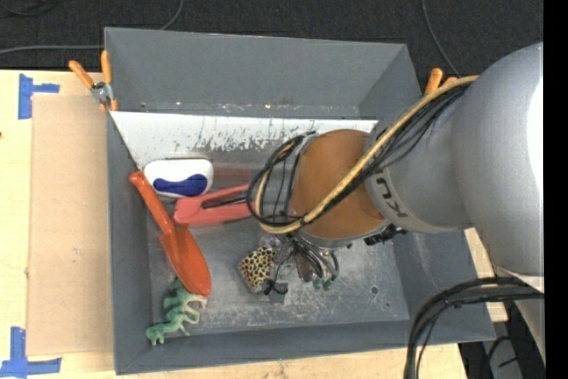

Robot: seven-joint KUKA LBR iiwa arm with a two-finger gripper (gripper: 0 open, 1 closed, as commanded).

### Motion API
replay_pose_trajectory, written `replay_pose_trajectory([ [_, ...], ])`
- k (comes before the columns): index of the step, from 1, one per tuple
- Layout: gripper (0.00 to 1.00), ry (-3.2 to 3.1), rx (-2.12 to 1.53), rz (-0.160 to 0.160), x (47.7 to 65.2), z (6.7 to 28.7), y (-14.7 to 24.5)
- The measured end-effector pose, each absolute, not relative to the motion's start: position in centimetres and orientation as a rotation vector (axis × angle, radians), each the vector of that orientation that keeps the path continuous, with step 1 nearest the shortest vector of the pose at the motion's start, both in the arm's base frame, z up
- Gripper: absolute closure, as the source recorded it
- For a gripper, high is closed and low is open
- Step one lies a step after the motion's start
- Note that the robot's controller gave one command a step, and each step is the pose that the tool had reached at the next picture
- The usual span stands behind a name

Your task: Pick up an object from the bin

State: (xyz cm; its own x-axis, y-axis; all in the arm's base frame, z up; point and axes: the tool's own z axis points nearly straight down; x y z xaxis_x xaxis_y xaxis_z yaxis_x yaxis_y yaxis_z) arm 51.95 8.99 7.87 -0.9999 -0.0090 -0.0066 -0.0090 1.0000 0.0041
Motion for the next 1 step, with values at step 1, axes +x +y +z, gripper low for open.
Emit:
replay_pose_trajectory([
  [1, 1.0, 3.137, -0.015, 0.006, 52.13, 8.09, 9.06],
])
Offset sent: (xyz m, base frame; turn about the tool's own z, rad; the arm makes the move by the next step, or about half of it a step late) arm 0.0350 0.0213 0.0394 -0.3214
